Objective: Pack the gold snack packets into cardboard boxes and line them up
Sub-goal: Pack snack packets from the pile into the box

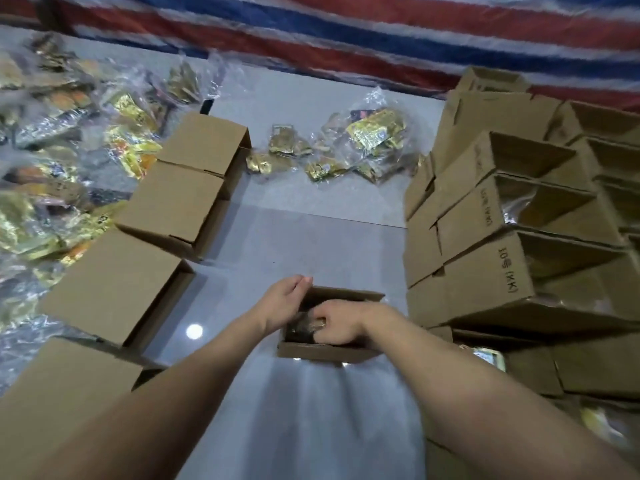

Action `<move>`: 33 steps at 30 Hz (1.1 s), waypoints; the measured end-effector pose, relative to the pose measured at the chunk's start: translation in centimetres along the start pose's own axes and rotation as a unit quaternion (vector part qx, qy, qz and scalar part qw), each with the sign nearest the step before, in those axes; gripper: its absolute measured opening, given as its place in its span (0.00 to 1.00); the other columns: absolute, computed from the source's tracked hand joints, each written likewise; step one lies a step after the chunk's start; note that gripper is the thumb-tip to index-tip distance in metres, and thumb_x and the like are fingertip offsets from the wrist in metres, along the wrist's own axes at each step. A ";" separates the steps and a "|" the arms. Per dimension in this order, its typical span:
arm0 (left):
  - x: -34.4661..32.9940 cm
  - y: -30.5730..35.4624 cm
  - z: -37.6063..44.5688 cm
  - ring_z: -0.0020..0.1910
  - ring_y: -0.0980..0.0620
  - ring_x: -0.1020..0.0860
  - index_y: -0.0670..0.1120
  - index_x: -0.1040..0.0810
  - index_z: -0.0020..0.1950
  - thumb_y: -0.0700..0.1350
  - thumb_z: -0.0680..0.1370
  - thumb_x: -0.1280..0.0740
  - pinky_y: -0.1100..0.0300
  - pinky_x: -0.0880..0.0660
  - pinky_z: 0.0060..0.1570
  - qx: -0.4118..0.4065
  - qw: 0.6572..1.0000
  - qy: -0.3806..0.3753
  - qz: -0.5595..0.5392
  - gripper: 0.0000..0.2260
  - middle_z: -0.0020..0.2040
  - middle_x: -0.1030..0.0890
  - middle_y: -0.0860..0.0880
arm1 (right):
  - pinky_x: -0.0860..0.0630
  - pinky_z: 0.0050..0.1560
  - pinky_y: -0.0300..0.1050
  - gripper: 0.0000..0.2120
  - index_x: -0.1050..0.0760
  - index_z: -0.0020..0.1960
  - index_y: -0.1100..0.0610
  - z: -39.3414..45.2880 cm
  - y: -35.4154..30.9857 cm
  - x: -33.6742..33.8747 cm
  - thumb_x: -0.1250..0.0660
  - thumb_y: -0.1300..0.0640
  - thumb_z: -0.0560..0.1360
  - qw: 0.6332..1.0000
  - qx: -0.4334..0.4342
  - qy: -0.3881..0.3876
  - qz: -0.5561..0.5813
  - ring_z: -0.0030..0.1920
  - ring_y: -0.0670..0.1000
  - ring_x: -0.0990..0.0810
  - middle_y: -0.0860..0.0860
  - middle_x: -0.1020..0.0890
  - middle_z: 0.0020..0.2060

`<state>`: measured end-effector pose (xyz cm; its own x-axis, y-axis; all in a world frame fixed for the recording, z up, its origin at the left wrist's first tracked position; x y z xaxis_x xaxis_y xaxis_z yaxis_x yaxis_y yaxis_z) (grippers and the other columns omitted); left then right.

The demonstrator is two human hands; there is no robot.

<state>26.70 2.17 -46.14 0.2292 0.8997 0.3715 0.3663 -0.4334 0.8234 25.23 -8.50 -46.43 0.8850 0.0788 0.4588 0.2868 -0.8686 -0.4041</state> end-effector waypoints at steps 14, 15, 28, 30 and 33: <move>-0.7 -0.8 -0.1 0.40 0.50 0.24 0.44 0.27 0.40 0.53 0.83 0.43 0.56 0.30 0.44 -0.046 0.998 0.021 0.025 0.17 0.37 0.22 0.47 | 0.24 0.57 0.49 0.25 0.28 0.66 0.52 1.4 -1.2 -1.0 0.32 0.42 0.73 0.997 -0.008 0.048 -0.057 0.57 0.58 0.21 0.53 0.20 0.59; -0.7 -0.8 -0.2 0.40 0.50 0.24 0.44 0.28 0.40 0.53 0.83 0.43 0.56 0.30 0.44 -0.047 0.998 0.023 0.029 0.17 0.37 0.22 0.47 | 0.24 0.55 0.48 0.21 0.25 0.63 0.54 0.7 -1.3 -0.5 0.32 0.45 0.74 0.992 -0.013 0.058 -0.115 0.55 0.59 0.20 0.55 0.19 0.56; -0.9 -0.4 -0.6 0.34 0.49 0.27 0.46 0.31 0.38 0.55 0.82 0.41 0.52 0.30 0.38 -0.038 0.997 0.057 0.018 0.17 0.31 0.27 0.51 | 0.38 0.73 0.57 0.21 0.32 0.73 0.59 3.9 2.9 -5.3 0.39 0.61 0.81 0.922 -0.129 -0.096 -0.353 0.75 0.58 0.36 0.56 0.30 0.73; -0.7 -0.2 -0.7 0.35 0.49 0.27 0.47 0.32 0.37 0.55 0.82 0.41 0.52 0.30 0.40 -0.044 0.997 0.063 0.020 0.17 0.31 0.27 0.50 | 0.32 0.68 0.58 0.19 0.29 0.71 0.60 2.8 2.4 -4.3 0.38 0.62 0.81 0.919 -0.132 -0.067 -0.364 0.72 0.59 0.31 0.57 0.27 0.70; -0.4 -0.8 -0.9 0.34 0.51 0.27 0.48 0.31 0.37 0.55 0.82 0.41 0.52 0.29 0.40 -0.038 0.997 0.072 0.013 0.17 0.30 0.27 0.51 | 0.25 0.58 0.57 0.18 0.28 0.70 0.61 -0.1 2.2 -2.6 0.41 0.64 0.81 0.926 -0.144 0.002 -0.349 0.66 0.61 0.24 0.58 0.23 0.66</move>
<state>25.47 2.16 -46.52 0.1045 0.8890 0.4459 0.2921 -0.4560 0.8407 23.52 -10.68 -48.43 0.5198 0.6681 0.5324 0.6772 -0.7021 0.2199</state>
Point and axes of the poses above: each hand's wrist, its own z-axis towards the middle knuckle, its own x-axis out of the back of the hand, y = z × x, the point moved 9 cm from there along z, towards the middle knuckle
